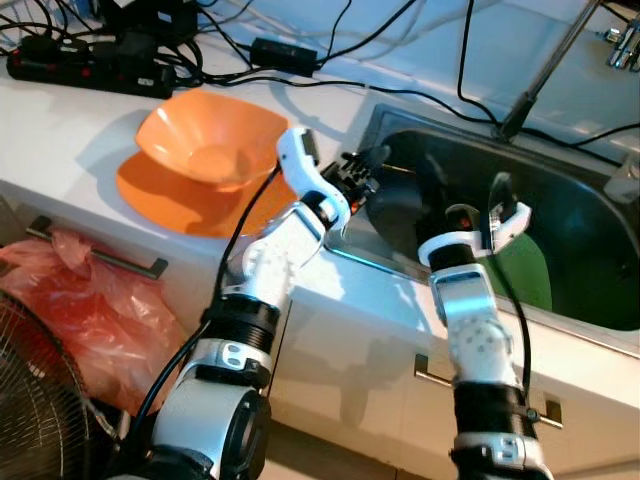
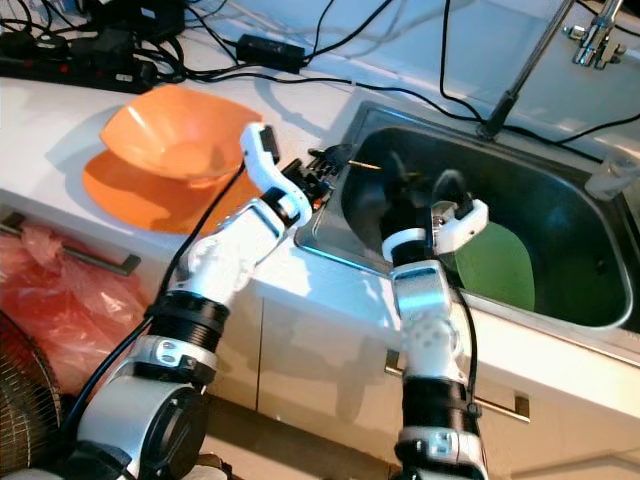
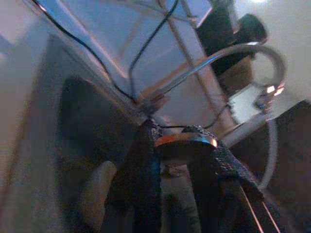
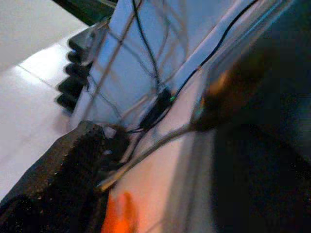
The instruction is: Kitchen organization
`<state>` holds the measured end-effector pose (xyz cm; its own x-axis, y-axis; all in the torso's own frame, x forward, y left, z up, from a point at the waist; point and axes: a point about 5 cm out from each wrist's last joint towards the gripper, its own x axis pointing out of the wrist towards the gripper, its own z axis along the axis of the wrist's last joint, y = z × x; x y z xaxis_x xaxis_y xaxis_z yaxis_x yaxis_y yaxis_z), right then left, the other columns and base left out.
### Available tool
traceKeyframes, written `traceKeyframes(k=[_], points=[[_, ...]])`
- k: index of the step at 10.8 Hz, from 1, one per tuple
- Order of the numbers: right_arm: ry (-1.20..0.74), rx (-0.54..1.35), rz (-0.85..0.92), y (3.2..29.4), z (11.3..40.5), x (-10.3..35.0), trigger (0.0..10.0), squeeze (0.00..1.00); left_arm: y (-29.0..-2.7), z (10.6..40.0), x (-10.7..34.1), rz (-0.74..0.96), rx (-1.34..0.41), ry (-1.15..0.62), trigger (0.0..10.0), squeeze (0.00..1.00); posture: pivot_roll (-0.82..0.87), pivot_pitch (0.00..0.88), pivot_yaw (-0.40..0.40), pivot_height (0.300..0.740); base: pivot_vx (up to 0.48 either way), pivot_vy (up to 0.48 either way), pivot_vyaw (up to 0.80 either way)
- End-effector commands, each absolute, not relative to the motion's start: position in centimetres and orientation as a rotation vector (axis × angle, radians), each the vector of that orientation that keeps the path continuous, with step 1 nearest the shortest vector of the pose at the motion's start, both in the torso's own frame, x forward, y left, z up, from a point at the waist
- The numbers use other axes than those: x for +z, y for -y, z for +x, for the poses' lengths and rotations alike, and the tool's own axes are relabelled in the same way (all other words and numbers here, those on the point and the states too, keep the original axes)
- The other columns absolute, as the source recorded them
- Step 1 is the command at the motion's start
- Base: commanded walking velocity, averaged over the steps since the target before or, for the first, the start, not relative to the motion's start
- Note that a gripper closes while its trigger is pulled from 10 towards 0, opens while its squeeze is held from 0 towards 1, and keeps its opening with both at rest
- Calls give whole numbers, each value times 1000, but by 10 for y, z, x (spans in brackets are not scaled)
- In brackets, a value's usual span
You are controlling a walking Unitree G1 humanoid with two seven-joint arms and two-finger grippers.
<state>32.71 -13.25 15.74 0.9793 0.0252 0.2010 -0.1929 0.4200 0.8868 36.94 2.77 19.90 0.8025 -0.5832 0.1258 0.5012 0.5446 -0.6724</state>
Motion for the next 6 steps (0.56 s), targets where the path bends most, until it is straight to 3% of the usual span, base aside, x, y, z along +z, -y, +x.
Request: traceKeyframes(k=[1, 2, 3, 5, 6], points=[[195, 79, 1106, 143, 322, 157, 10000, 0, -3, 366, 206, -720, -690, -115, 2353, 0, 243, 46, -161, 740, 0, 0, 0], [196, 59, 1078, 148, 317, 156, 10000, 0, -7, 367, 201, -686, -674, -110, 1333, 0, 241, 39, -161, 740, 0, 0, 0], [197, 54, 1076, 149, 316, 156, 10000, 0, -6, 366, 202, -681, -681, -103, 1686, 0, 242, 37, -160, 740, 0, 0, 0], [242, 22, 960, 152, 312, 164, 10000, 0, 7, 363, 221, -636, -751, 9, 1412, 0, 245, 24, -148, 740, 0, 0, 0], [259, 0, 940, 157, 309, 167, 10000, 0, 11, 361, 225, -640, -774, 30, 0, 0, 239, 18, -142, 740, 0, 0, 0]])
